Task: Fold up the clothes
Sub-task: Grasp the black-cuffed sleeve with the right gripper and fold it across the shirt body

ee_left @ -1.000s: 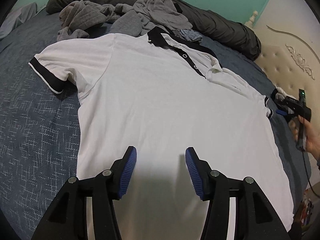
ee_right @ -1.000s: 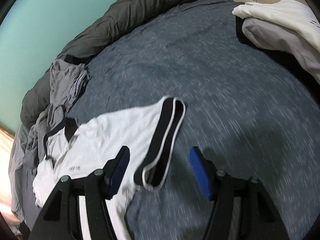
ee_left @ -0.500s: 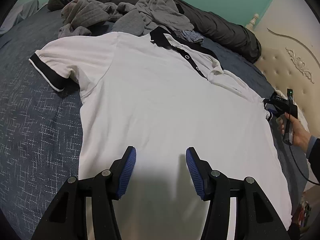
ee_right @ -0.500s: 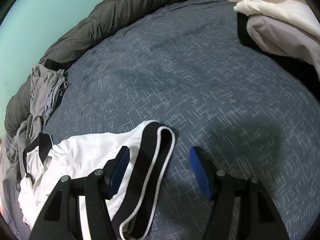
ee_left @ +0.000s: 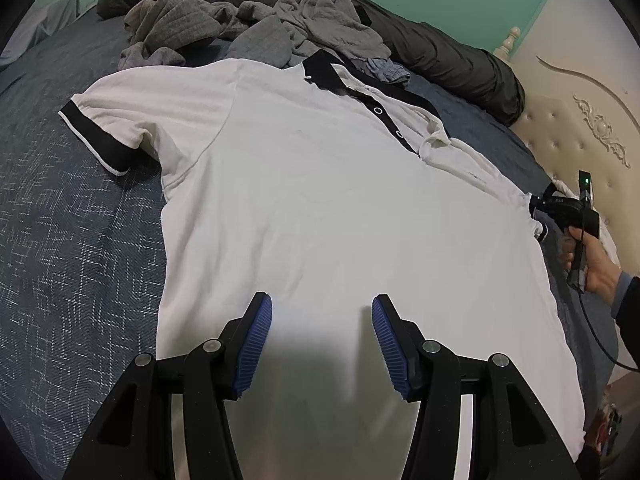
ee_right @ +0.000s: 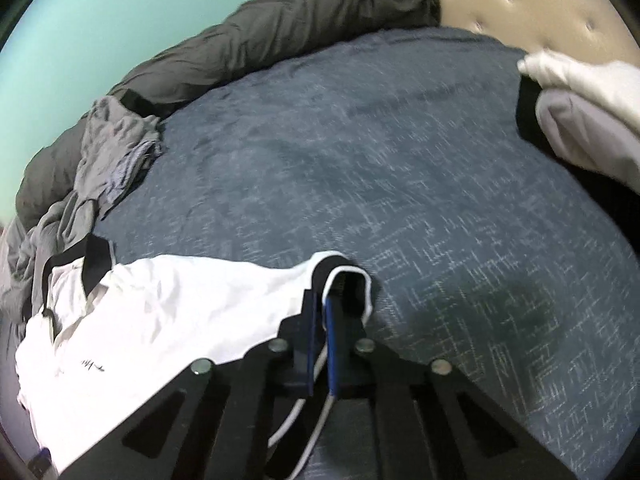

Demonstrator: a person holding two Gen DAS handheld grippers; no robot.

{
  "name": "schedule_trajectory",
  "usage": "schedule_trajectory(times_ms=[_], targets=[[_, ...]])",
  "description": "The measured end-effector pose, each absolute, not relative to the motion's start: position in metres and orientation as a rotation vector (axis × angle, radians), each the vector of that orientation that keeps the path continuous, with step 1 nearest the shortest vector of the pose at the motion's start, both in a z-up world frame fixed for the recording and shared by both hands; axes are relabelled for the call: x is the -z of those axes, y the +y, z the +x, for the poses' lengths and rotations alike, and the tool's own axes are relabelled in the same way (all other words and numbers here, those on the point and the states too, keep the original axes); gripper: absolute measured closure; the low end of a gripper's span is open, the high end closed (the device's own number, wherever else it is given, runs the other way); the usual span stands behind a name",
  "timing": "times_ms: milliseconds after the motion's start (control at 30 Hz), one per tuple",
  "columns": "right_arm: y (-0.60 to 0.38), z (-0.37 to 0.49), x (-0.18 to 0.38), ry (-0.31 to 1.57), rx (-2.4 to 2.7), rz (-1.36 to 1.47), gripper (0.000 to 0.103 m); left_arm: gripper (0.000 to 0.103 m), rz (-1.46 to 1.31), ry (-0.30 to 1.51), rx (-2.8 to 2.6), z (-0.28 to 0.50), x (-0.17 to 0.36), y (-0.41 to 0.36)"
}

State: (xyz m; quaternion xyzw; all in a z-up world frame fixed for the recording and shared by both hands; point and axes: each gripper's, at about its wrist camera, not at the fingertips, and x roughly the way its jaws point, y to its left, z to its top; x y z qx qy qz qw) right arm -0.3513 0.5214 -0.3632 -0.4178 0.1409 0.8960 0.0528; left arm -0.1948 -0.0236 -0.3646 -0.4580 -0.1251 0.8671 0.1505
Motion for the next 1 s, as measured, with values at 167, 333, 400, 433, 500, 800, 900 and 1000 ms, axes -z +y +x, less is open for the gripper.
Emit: schedule_trajectory(times_ms=[167, 333, 400, 433, 500, 800, 900, 1000], targets=[[0.494, -0.344, 0.338, 0.293, -2.809, -1.201, 0.101, 0.046, -1.308, -0.369, -2.491, -0.194, 0.363, -0.025], [0.449, -0.335, 0.314, 0.109, -2.881, -1.182, 0.102, 0.046, -1.299, -0.382, -2.492, -0.194, 0.36, -0.027], [0.426, -0.332, 0.311, 0.055, -2.901, -1.207, 0.102, 0.046, -1.293, -0.384, -2.492, -0.193, 0.359, -0.027], [0.413, -0.33, 0.311, 0.026, -2.911, -1.224, 0.102, 0.046, -1.291, -0.385, -2.491, -0.192, 0.358, -0.027], [0.386, -0.327, 0.311, -0.031, -2.929, -1.247, 0.102, 0.046, -1.286, -0.388, -2.49, -0.191, 0.357, -0.027], [0.285, -0.323, 0.332, -0.078, -2.974, -1.471, 0.101, 0.046, -1.284, -0.43, -2.483, -0.192, 0.356, -0.033], [0.27, -0.321, 0.332, -0.017, -3.004, -1.528, 0.099, 0.046, -1.29, -0.457, -2.478, -0.192, 0.356, -0.036], [0.267, -0.317, 0.323, 0.011, -3.023, -1.52, 0.09, 0.046, -1.29, -0.469, -2.474, -0.193, 0.356, -0.036]])
